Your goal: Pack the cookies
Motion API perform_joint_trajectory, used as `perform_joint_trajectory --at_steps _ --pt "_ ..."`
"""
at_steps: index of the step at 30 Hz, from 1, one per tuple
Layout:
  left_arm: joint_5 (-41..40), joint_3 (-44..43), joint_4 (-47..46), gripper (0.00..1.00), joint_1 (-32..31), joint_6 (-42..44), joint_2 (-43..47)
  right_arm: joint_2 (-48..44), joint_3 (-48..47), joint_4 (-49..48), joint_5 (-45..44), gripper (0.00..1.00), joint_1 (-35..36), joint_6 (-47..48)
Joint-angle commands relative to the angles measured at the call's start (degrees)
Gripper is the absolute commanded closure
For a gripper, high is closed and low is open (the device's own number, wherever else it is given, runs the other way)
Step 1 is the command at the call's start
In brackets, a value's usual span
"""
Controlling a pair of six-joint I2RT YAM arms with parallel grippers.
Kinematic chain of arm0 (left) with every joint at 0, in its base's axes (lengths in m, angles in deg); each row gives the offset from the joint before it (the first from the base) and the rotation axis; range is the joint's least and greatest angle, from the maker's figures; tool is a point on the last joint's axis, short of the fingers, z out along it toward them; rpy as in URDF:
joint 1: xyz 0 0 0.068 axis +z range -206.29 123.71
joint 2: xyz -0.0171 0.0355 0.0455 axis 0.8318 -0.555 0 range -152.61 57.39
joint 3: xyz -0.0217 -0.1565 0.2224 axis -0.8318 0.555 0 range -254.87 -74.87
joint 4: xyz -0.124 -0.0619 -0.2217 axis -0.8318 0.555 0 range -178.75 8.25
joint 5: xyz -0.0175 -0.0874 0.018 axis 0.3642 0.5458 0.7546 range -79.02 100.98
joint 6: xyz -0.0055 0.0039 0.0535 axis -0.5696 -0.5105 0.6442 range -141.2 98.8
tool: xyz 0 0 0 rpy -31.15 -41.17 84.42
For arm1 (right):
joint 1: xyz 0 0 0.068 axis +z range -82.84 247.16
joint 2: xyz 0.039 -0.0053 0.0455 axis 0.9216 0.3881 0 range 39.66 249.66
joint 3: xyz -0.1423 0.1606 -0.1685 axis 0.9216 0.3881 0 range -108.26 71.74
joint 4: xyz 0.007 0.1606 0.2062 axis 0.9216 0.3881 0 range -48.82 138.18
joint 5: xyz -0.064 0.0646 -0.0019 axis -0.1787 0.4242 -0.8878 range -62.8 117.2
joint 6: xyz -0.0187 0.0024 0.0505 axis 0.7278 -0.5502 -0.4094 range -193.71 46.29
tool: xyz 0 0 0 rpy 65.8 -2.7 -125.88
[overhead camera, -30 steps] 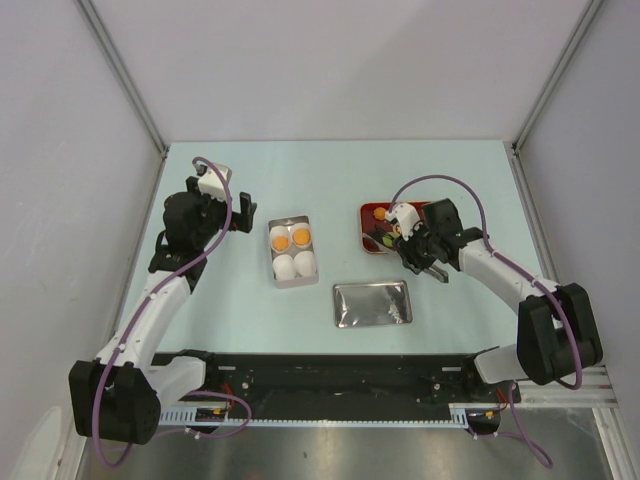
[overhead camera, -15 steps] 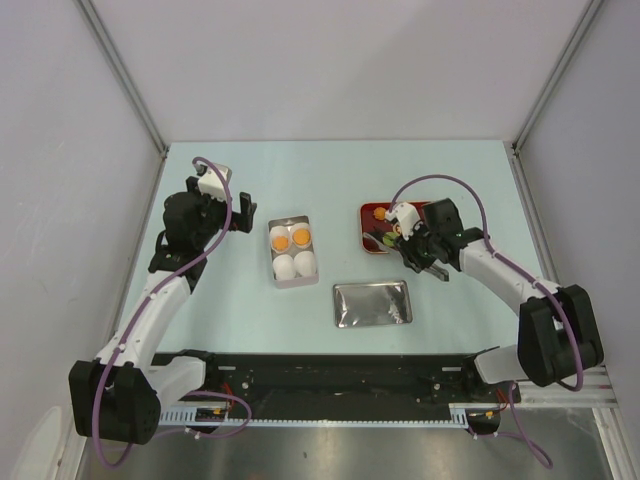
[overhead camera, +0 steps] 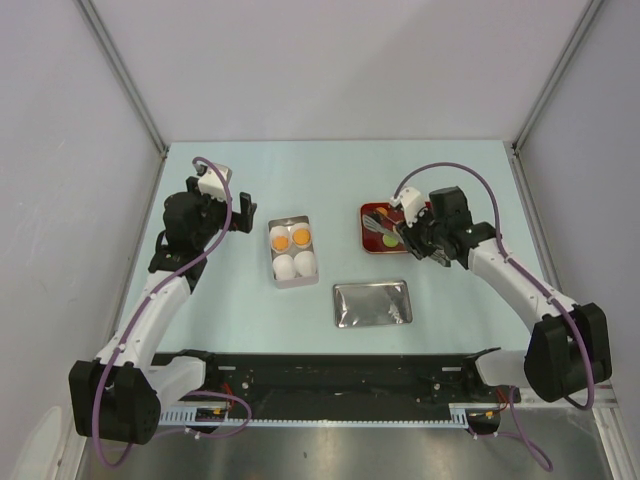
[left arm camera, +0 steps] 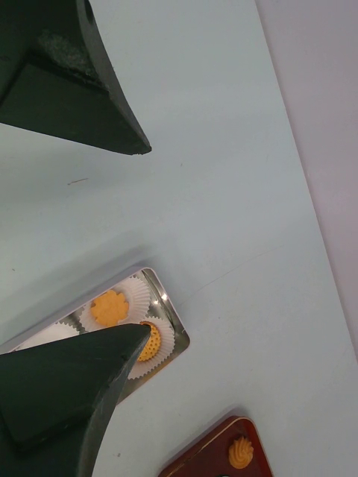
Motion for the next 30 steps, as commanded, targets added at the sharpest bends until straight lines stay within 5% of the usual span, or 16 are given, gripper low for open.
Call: perform_joint_trajectory --at_steps 1,30 --pt "1.37 -0.55 -1.06 0.00 -0.25 0.42 -0.02 -3.02 -4.62 0.23 0.56 0.71 -0.04 -0.92" --pt "0.49 -0.73 -0.97 0.00 -0.25 0.59 -0.90 5.50 -13.85 0.15 0.91 0.69 26.59 -2.15"
